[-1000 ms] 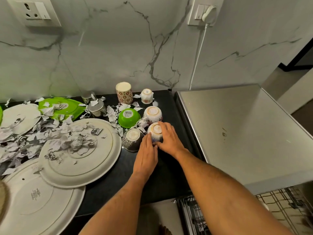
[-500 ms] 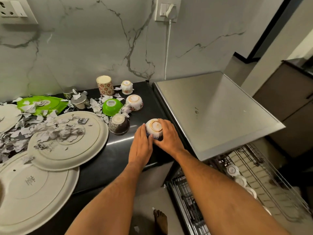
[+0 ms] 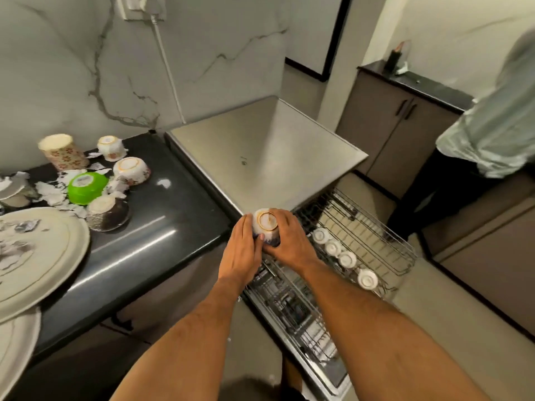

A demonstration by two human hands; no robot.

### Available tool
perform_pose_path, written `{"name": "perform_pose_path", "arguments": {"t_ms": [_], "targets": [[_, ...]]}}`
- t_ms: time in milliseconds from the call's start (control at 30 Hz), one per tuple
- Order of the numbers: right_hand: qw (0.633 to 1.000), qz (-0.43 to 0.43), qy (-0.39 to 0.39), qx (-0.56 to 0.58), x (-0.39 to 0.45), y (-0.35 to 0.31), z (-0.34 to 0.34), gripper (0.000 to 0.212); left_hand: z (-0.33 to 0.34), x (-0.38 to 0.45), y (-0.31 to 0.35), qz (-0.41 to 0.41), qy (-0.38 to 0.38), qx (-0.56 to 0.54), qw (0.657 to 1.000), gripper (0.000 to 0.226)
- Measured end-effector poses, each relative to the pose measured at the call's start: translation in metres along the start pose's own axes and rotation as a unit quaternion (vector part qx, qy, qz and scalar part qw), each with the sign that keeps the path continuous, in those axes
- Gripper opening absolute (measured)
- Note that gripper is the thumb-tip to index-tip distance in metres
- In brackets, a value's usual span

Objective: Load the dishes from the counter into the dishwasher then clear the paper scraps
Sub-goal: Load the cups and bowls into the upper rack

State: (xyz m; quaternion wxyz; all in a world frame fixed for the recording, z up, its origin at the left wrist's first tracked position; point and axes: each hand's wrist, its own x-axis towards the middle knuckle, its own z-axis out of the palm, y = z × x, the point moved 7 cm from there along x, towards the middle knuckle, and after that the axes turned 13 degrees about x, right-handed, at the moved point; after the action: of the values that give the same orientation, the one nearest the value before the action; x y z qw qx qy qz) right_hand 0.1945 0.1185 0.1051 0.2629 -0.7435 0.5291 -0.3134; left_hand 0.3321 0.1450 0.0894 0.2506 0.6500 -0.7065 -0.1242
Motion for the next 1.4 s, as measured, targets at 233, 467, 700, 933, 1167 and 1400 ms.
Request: {"name": "perform_pose_path", "arguments": {"t_ms": [233, 467, 700, 933, 1167, 1400], "targets": [[0.998, 0.062, 0.028, 0.002, -0.033, 0.074, -0.062, 0.076, 0.076, 0.014, 0.070, 0.050, -0.055, -0.011, 0.997, 0.057], [0.988, 0.144, 0.051, 0.002, -0.059, 0.167, -0.111, 0.075, 0.163, 0.030, 0.138, 0.068, -0.123, -0.029, 0.990, 0.059], [0.968, 0.244, 0.055, -0.017, -0.087, 0.277, -0.145, 0.092, 0.270, 0.046, 0.204, 0.106, -0.205, -0.022, 0.973, 0.061], [0.940, 0.336, 0.042, -0.048, -0.109, 0.375, -0.159, 0.106, 0.369, 0.061, 0.248, 0.136, -0.284, -0.006, 0.949, 0.060], [0.913, 0.394, 0.046, -0.091, -0.111, 0.447, -0.164, 0.101, 0.446, 0.074, 0.264, 0.158, -0.341, 0.013, 0.927, 0.060], [0.901, 0.407, 0.013, -0.146, -0.106, 0.496, -0.158, 0.104, 0.498, 0.077, 0.265, 0.177, -0.375, 0.039, 0.909, 0.051]]}}
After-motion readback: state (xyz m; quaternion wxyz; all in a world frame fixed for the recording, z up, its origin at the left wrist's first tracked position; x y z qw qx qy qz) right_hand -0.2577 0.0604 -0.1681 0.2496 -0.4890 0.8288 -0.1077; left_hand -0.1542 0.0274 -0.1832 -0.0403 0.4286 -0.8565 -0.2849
